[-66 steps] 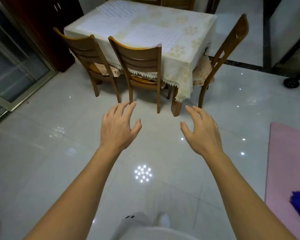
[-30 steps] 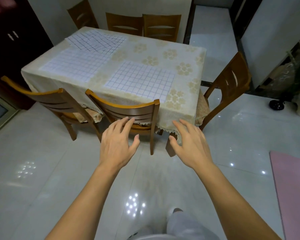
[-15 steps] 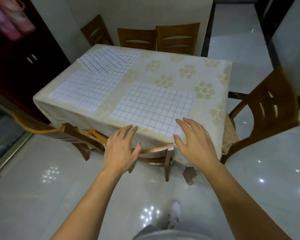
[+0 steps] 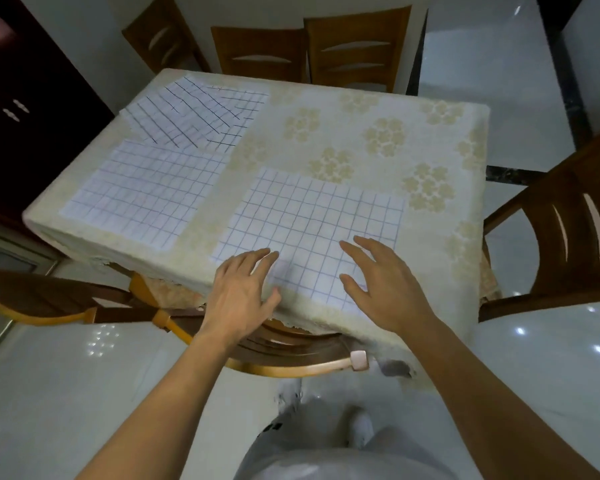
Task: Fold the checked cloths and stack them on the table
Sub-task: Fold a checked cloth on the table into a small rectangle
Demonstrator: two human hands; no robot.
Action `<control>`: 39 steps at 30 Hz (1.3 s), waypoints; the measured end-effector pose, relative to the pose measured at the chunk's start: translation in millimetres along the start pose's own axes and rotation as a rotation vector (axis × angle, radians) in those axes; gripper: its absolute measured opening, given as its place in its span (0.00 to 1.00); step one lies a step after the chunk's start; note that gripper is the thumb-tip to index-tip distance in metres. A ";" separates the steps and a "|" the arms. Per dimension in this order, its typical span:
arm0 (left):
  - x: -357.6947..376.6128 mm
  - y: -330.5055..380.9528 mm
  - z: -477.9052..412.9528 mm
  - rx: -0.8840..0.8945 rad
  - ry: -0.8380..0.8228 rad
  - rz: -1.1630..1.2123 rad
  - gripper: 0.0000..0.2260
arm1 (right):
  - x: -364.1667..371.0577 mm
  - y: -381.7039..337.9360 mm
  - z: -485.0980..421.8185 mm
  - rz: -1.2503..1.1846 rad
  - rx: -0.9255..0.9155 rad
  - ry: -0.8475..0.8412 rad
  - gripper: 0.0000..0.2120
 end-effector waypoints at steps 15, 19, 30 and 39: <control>138.4 -112.3 -68.8 0.512 -0.309 0.082 0.21 | 159.5 0.8 -37.7 0.071 0.176 -0.270 0.29; 162.9 -119.6 -82.4 0.595 -0.339 0.036 0.23 | 193.5 1.3 -46.5 0.117 0.162 -0.247 0.26; 178.2 -124.5 -89.9 0.875 -0.084 0.028 0.18 | 233.4 12.5 -53.6 0.348 0.062 -0.128 0.26; 178.5 -125.6 -91.3 0.891 -0.127 0.020 0.20 | 235.5 8.7 -46.8 0.387 0.021 -0.017 0.22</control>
Point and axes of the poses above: each hand's wrist, its own z-axis away from the middle knuckle, its own x-axis out of the palm, y = z × x, the point moved 6 cm from there along -z, towards the middle knuckle, and after that the axes turned 1 degree about y, right-handed, at the moved point
